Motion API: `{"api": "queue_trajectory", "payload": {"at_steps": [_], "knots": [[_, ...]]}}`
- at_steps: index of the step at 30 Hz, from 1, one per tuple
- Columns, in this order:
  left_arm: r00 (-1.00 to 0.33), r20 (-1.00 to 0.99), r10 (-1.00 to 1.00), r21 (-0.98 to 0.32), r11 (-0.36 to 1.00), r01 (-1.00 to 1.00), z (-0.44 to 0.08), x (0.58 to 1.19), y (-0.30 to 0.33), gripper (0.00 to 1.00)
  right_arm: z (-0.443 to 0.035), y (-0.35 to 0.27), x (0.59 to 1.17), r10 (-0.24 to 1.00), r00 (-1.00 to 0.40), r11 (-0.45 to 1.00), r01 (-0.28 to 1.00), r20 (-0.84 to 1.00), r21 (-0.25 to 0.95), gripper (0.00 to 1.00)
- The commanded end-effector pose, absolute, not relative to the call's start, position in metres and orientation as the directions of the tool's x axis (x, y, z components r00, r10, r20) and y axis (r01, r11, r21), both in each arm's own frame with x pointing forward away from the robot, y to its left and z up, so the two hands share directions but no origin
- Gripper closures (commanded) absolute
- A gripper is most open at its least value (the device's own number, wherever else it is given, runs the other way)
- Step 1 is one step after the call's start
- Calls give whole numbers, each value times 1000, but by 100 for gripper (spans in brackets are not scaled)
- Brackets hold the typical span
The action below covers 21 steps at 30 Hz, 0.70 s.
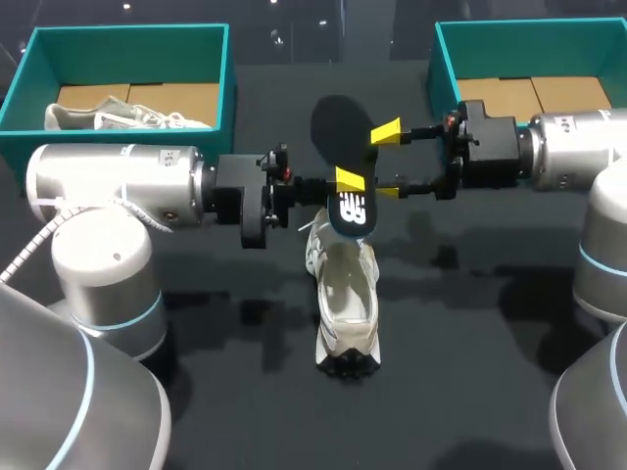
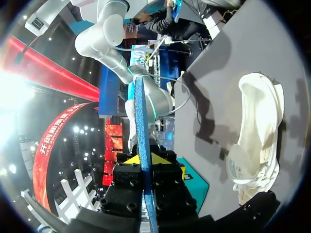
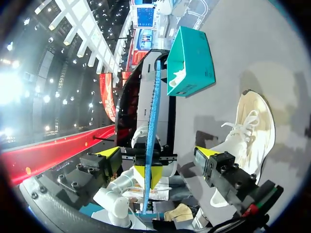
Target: Take the shoe out of the shoebox, open the shoe tongue, remove and reinsert the insole, then place the shoe into the shoebox
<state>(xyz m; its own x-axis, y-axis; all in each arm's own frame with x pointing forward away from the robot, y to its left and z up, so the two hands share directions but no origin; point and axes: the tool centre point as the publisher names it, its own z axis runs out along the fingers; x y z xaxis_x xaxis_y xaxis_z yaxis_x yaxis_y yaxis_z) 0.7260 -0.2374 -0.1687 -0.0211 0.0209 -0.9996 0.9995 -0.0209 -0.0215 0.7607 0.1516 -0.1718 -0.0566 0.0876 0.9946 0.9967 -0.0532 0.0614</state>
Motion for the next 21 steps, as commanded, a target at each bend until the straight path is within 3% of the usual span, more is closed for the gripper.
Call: {"api": "queue_trajectory", "payload": {"at_steps": [1,4,7,10,21], "knots": [[-18,-999,27,-19,-45,999,-172,736,-246,100,-173,159,763,82,-58,-43,997,995,61,15],[-11,-999,36,-13,-50,999,-174,737,-249,100,-172,161,763,76,-57,-32,998,996,59,19],[8,-999,46,6,-48,999,-176,737,-252,100,-172,164,763,66,-45,-27,999,997,47,39],[20,-999,51,18,-44,999,-179,739,-256,100,-172,166,764,54,-36,-17,999,998,37,51],[42,-998,54,40,-33,999,-182,742,-261,100,-170,170,762,36,-3,-1,1000,999,3,65]]}}
